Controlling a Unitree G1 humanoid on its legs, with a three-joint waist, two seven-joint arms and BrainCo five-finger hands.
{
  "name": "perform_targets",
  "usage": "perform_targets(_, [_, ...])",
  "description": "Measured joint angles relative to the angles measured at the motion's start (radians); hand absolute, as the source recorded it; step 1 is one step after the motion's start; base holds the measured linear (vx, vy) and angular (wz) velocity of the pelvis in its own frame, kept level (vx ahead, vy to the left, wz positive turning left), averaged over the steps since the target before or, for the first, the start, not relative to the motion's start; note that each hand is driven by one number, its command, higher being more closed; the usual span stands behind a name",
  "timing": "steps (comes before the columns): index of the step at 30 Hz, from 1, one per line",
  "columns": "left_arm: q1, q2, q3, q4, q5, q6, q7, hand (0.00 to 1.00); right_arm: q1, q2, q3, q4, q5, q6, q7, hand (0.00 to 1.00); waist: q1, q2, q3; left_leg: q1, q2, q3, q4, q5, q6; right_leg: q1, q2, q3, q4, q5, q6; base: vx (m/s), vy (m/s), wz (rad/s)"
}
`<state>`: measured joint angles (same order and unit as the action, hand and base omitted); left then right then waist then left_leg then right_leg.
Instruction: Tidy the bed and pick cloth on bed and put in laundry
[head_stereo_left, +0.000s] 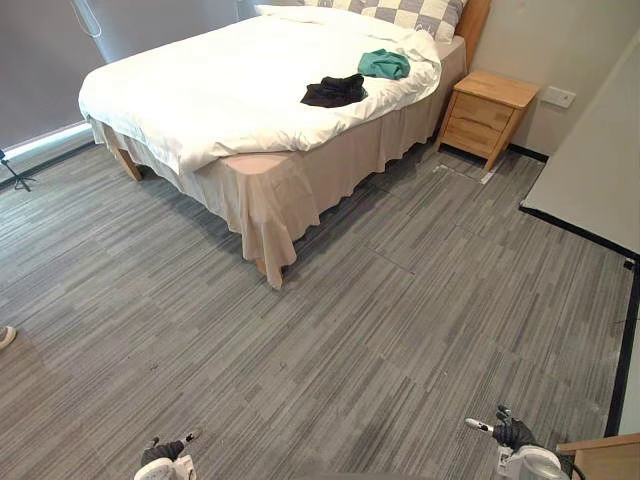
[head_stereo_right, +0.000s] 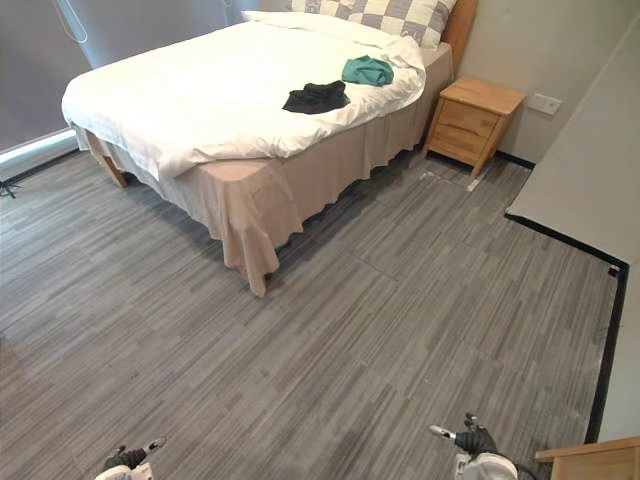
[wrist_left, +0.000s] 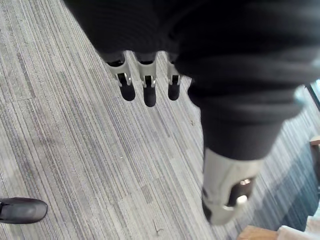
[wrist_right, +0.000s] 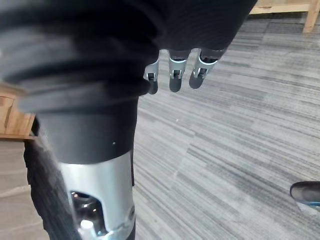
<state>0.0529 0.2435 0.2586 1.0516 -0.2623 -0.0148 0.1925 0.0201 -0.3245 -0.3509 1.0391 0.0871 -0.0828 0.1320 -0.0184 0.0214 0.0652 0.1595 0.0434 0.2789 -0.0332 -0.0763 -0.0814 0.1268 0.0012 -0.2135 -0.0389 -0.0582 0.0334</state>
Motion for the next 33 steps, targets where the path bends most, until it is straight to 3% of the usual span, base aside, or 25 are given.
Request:
perform_targets(15, [0.019, -0.054, -0.014, 0.002, -0.003, -0.023, 0.0, 0.0, 0.004, 0.024, 0.026, 0.002, -0.008, 0.005, -0.015, 0.0, 0.0, 0.005, 0.006, 0.011, -0.002, 0.018, 0.0, -0.003, 0.006, -0.005, 0.001, 0.018, 0.001, 0.007, -0.012, -0.02, -0.01, -0.05])
perform_targets(17, [0.017, -0.059, -0.044, 0.003, -0.003, -0.026, 0.0, 0.0, -0.002, 0.02, 0.051, 0.001, -0.007, 0.005, -0.015, 0.0, 0.002, 0.01, 0.027, 0.016, 0.004, 0.031, 0.006, -0.018, 0.026, -0.046, -0.001, 0.028, 0.092, -0.029, 0.005, -0.06, 0.018, -0.26])
perform_targets(18, [0.007, -0.062, -0.076, 0.004, -0.005, -0.027, 0.001, 0.0, -0.019, 0.03, 0.072, 0.001, -0.006, 0.006, -0.017, 0.0, 0.002, 0.023, 0.063, 0.017, 0.011, 0.048, 0.038, -0.041, 0.041, -0.141, -0.025, 0.021, 0.316, -0.082, 0.071, -0.09, 0.05, -0.24])
perform_targets(19, [0.007, -0.061, -0.081, 0.004, -0.006, -0.028, 0.001, 0.0, -0.02, 0.033, 0.076, 0.001, -0.005, 0.006, -0.017, 0.0, 0.002, 0.02, 0.069, 0.017, 0.012, 0.051, 0.044, -0.043, 0.043, -0.157, -0.032, 0.017, 0.355, -0.086, 0.074, -0.13, 0.069, -0.26])
perform_targets(20, [-0.001, -0.054, -0.091, 0.004, -0.012, -0.041, 0.001, 0.0, -0.018, 0.06, 0.081, 0.002, -0.002, 0.009, -0.018, 0.0, 0.003, 0.001, 0.093, 0.021, 0.006, 0.068, 0.07, -0.06, 0.054, -0.237, -0.075, -0.012, 0.546, -0.098, 0.079, -0.11, 0.044, -0.1])
perform_targets(22, [0.004, -0.038, -0.094, 0.004, -0.014, -0.048, 0.0, 0.0, 0.012, 0.099, 0.081, 0.01, 0.001, 0.014, -0.017, 0.0, 0.0, -0.025, 0.111, 0.056, -0.013, 0.056, 0.074, -0.083, 0.061, -0.286, -0.13, -0.062, 0.694, -0.123, 0.053, -0.05, 0.027, -0.02])
perform_targets(25, [0.014, -0.033, -0.095, 0.012, -0.012, -0.047, -0.001, 0.0, 0.049, 0.107, 0.08, 0.053, 0.005, 0.023, -0.015, 0.0, -0.009, -0.035, 0.112, 0.075, -0.002, 0.035, 0.094, -0.119, 0.058, -0.313, -0.116, -0.055, 0.684, -0.175, 0.068, 0.04, -0.005, 0.1])
perform_targets(26, [0.01, -0.031, -0.099, 0.023, -0.003, -0.047, -0.003, 0.0, 0.063, 0.107, 0.08, 0.054, 0.03, 0.029, -0.014, 0.0, -0.026, -0.028, 0.116, 0.07, 0.017, 0.02, 0.097, -0.127, 0.052, -0.336, -0.104, -0.072, 0.597, -0.162, 0.051, 0.17, -0.048, 0.4])
perform_targets(27, [0.008, -0.029, -0.098, 0.024, 0.007, -0.046, -0.004, 0.0, 0.066, 0.109, 0.079, 0.053, 0.043, 0.037, -0.011, 0.0, -0.043, -0.024, 0.124, 0.07, 0.04, 0.009, 0.089, -0.131, 0.044, -0.351, -0.089, -0.1, 0.401, -0.081, 0.033, 0.21, -0.066, 0.31])
perform_targets(28, [0.006, -0.027, -0.097, 0.024, 0.008, -0.047, -0.004, 0.0, 0.068, 0.111, 0.079, 0.051, 0.046, 0.037, -0.009, 0.0, -0.045, -0.028, 0.126, 0.071, 0.043, 0.008, 0.085, -0.134, 0.04, -0.359, -0.086, -0.102, 0.315, -0.037, 0.034, 0.27, -0.117, 0.12])
perform_targets(29, [0.001, -0.017, -0.088, 0.023, 0.009, -0.047, -0.007, 0.0, 0.077, 0.119, 0.077, 0.041, 0.057, 0.037, -0.003, 0.0, -0.043, -0.053, 0.131, 0.072, 0.039, 0.006, 0.088, -0.14, 0.023, -0.404, -0.104, -0.089, 0.185, 0.053, 0.067, 0.22, -0.13, -0.02])
perform_targets(31, [0.0, -0.009, -0.079, 0.023, 0.015, -0.047, -0.013, 0.0, 0.09, 0.133, 0.062, 0.038, 0.068, 0.034, -0.003, 0.0, -0.045, -0.076, 0.146, 0.096, 0.036, -0.004, 0.092, -0.161, -0.009, -0.432, -0.132, -0.062, 0.145, 0.089, 0.083, 0.31, -0.229, 0.14])
perform_targets(33, [0.001, -0.005, -0.042, 0.023, 0.044, -0.059, -0.022, 0.0, 0.129, 0.158, 0.006, 0.04, 0.065, 0.033, -0.008, 0.0, -0.045, -0.088, 0.153, 0.166, 0.064, -0.034, 0.125, -0.24, -0.044, -0.423, -0.168, -0.027, 0.162, 0.123, 0.069, 0.45, -0.336, 0.38])
